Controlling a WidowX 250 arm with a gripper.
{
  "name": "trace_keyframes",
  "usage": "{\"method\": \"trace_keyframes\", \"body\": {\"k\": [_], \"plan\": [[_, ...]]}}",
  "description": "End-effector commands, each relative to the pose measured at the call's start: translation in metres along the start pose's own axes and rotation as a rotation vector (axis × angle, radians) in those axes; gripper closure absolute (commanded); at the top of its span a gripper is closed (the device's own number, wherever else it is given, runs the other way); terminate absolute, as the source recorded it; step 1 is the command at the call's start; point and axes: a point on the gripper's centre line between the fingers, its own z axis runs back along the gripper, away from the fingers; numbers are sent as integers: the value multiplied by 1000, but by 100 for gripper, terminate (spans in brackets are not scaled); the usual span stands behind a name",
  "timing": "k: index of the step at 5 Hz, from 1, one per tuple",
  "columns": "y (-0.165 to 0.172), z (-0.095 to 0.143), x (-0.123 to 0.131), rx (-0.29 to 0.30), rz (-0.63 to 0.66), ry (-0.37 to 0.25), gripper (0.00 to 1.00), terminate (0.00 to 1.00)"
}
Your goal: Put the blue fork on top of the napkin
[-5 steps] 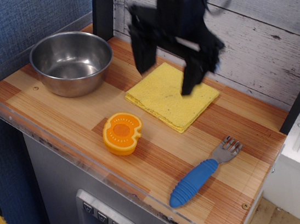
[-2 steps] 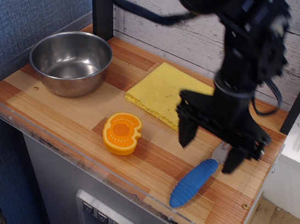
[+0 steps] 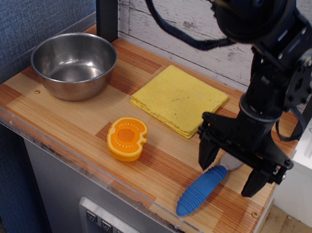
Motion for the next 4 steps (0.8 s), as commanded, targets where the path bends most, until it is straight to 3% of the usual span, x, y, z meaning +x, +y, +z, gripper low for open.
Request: {"method": "trace_keyframes", "body": {"k": [1,2,3,4], "plan": [[-2,-13,0,-48,-32,-7,0,0],[-5,-14,-2,-54,-52,-15,0,0],[-7,-14,-3,-53,-71,-21,100,0],[-7,-5,-2,-47,-80,-48,100,0]]}}
